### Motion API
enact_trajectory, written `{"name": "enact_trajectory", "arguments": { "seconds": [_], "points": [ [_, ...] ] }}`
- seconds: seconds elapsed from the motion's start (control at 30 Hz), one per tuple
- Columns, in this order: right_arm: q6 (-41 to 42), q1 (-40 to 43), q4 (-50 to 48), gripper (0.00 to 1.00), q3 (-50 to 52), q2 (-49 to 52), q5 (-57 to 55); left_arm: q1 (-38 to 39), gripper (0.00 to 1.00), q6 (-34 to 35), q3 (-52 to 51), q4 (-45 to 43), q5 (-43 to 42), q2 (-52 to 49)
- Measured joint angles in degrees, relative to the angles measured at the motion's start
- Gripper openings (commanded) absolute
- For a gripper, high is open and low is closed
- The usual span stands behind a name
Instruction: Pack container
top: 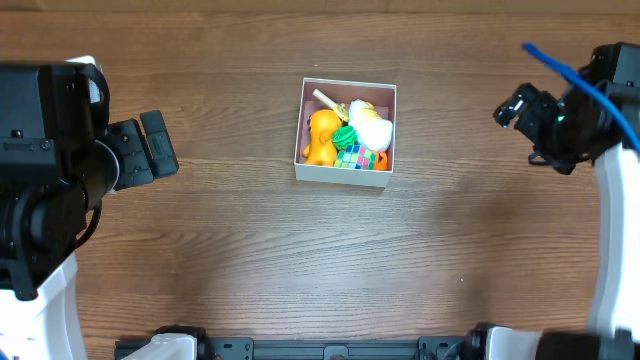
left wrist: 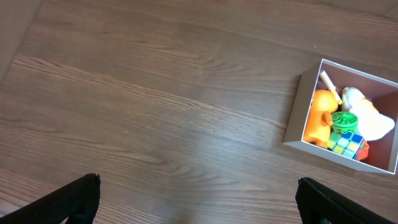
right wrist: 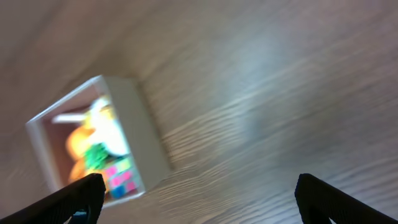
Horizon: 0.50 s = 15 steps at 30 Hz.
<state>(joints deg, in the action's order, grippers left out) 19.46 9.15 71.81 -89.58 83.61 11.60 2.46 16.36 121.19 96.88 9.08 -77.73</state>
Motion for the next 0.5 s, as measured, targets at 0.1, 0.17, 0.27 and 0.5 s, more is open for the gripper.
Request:
{"name": "enact_trajectory", "arguments": {
  "seconds": [0.1, 0.17, 0.27, 0.5],
  "points": [
    [0.00, -6.43, 0.00, 1.00, 0.00, -5.62, 0.22, 0.00, 1.00, 0.00, 0.00, 0.00, 0.00, -0.07],
    [0.02, -9.01, 0.02, 1.00, 0.00, -8.00, 0.33, 0.00, 1.00, 0.00, 0.00, 0.00, 0.00, -0.07],
    [0.00, -11.17, 0.04, 1.00, 0.00, -11.80, -0.13, 0.00, 1.00, 0.00, 0.00, -0.02, 0.00, -0.07],
    [-0.02, -11.23, 0.22, 1.00, 0.00, -21.11, -6.51, 0.00, 1.00, 0.00, 0.00, 0.00, 0.00, -0.07]
  ]
}}
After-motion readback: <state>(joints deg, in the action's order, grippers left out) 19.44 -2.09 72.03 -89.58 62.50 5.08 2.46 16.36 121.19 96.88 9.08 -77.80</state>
